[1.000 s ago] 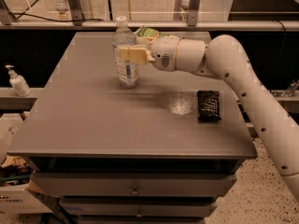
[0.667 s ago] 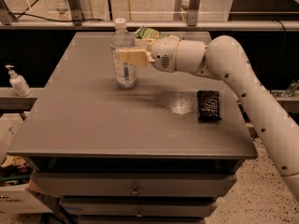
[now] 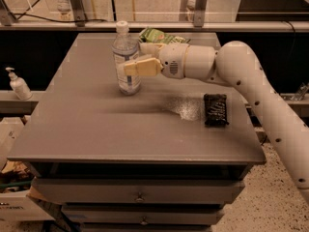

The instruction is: Place blue plastic bottle upright

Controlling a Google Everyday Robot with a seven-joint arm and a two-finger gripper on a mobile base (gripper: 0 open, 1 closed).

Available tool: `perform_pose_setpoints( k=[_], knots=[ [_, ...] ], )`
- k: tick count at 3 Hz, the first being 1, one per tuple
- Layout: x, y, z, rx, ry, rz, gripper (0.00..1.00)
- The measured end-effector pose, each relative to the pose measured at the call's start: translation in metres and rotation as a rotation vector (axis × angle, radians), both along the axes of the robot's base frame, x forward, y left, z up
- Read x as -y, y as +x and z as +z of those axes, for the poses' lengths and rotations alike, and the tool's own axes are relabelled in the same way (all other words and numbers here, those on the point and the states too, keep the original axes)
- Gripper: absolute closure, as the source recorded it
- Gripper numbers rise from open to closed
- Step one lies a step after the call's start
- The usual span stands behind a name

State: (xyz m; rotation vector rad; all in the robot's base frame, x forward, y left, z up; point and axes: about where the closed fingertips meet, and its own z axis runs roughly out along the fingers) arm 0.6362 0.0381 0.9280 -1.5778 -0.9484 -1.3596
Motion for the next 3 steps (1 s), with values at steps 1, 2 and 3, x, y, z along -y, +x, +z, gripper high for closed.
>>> perform_pose_setpoints(
  k=[1,2,3],
  knots=[
    [0.004,-0.003,0.003,0.004,-0.004,-0.005,0.00],
    [0.014,-0.001,0.018,0.027,-0.023,-0.031,0.00],
    [0.038,0.008,0.036,0.048,-0.045,-0.104,0.00]
  ],
)
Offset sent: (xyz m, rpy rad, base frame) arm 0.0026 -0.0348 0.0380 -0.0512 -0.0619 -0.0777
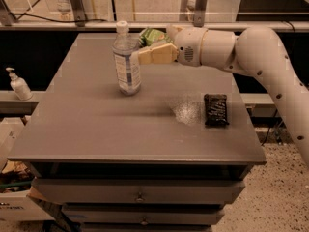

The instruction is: Place blue plastic bottle upright

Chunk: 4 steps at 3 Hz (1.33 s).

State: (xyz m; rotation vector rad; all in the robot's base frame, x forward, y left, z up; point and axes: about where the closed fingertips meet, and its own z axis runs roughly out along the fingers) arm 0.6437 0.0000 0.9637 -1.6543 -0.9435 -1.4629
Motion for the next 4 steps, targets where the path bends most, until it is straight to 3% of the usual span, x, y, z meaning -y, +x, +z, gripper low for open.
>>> perform_pose_setpoints(
  k=[1,3,4],
  knots=[
    [0.034,0.008,0.013,0.019,-0.004,-0.116,0.00],
    [0.036,0.013,0.011,0.023,-0.020,-0.108,0.00],
    [0.074,0.040,0.001,0.051,-0.076,-0.120,0.00]
  ],
)
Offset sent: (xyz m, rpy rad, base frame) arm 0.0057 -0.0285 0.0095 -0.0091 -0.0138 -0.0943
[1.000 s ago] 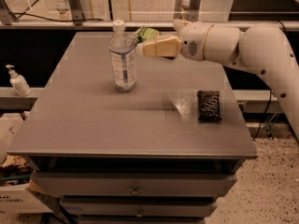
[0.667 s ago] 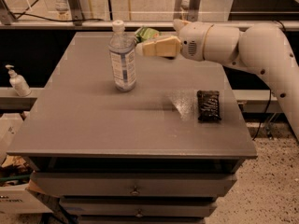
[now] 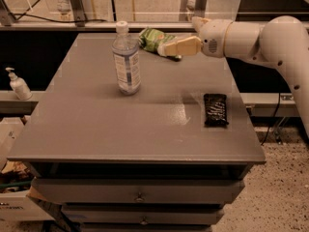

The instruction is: Place blue plastic bottle upright

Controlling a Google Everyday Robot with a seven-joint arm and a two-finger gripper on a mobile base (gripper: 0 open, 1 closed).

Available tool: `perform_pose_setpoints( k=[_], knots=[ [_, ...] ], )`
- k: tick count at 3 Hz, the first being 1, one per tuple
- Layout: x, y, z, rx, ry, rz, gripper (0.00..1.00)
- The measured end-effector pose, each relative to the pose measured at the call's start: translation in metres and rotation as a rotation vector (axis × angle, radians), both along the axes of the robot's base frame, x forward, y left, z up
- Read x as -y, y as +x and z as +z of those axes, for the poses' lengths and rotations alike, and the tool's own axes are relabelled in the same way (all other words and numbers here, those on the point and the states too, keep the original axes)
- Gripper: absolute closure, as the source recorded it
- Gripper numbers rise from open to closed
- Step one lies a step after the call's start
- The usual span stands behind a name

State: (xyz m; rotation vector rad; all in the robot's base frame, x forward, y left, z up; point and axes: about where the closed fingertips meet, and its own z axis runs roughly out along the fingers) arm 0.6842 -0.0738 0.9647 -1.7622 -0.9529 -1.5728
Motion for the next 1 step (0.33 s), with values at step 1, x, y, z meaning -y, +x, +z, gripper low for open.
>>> perform_pose_setpoints(
  k=[1],
  knots=[
    [0.0027,0.0011,0.0016,0.003,0.000,-0.002,0.00]
  ],
)
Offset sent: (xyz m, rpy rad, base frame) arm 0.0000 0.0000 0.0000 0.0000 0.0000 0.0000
